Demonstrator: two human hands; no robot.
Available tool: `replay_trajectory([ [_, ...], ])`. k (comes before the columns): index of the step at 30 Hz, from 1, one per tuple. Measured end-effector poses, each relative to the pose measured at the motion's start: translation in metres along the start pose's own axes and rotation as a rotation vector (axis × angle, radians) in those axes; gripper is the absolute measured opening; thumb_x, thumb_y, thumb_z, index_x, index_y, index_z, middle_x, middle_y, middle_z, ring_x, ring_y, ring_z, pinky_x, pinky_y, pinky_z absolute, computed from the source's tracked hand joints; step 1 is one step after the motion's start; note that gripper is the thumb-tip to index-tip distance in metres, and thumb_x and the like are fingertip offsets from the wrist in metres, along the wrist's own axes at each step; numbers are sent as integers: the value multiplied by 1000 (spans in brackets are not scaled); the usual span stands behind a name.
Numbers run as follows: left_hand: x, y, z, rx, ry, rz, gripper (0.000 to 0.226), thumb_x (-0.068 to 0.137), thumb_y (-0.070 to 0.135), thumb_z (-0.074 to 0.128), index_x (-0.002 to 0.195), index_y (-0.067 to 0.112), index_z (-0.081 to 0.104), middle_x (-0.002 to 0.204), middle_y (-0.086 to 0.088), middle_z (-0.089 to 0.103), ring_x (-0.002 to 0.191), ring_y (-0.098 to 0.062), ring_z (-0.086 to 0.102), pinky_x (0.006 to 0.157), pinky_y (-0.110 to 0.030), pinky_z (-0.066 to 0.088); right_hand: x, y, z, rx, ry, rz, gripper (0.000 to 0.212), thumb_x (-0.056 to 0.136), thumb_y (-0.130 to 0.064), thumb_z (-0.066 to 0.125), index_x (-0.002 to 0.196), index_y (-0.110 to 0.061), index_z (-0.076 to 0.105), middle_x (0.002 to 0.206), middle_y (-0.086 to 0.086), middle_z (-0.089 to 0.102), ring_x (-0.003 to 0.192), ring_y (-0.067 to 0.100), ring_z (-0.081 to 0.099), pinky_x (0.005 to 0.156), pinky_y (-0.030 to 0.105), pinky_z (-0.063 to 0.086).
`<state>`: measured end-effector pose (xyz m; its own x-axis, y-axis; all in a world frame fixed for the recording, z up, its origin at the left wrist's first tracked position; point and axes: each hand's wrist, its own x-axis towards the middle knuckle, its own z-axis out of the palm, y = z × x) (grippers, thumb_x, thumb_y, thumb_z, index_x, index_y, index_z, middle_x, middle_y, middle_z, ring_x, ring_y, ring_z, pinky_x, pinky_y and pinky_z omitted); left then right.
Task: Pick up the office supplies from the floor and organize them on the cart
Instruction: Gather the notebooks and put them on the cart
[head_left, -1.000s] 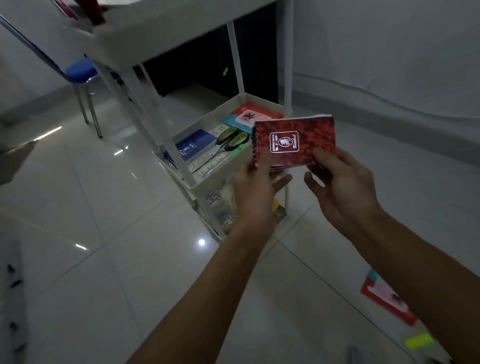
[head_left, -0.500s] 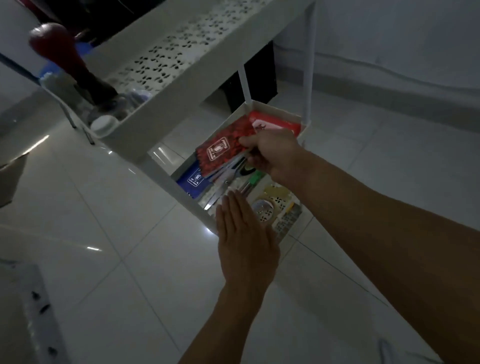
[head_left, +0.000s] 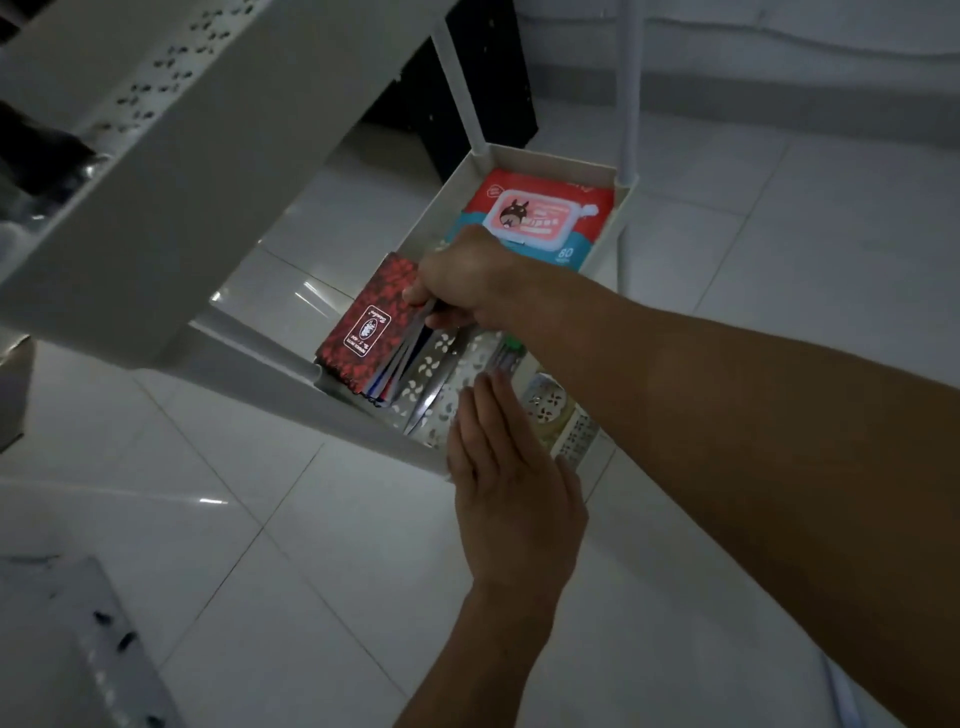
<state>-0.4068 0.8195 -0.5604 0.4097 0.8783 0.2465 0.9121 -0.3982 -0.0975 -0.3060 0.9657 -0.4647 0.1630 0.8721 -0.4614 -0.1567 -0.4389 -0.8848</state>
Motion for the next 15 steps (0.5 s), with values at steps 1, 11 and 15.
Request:
replay_trajectory([
  [1,0,1,0,5,-2,-8,89,84,39,66,150,-6,27,151,-24,38,139,-37,38,118,-45,20,2,0,1,-12,12,-2,22,85,8,69,70,-1,55,68,12,59,43,15,55,41,22,52],
  [11,1,3,4,33,-32,-13,86,83,42,66,149,-4,33,149,-22,41,137,-36,41,116,-46,23,11,21,2,-693,252,-405,69,72,-35,86,123,-7,48,112,10,57,94,20,60,78,28,51],
  [15,2,7,0,-10,-32,-26,91,81,40,65,151,-4,26,150,-22,38,138,-37,37,116,-48,24,-8,14,-25,-43,164,-299,39,88,-19,75,113,-5,48,95,15,64,63,25,73,55,34,60],
])
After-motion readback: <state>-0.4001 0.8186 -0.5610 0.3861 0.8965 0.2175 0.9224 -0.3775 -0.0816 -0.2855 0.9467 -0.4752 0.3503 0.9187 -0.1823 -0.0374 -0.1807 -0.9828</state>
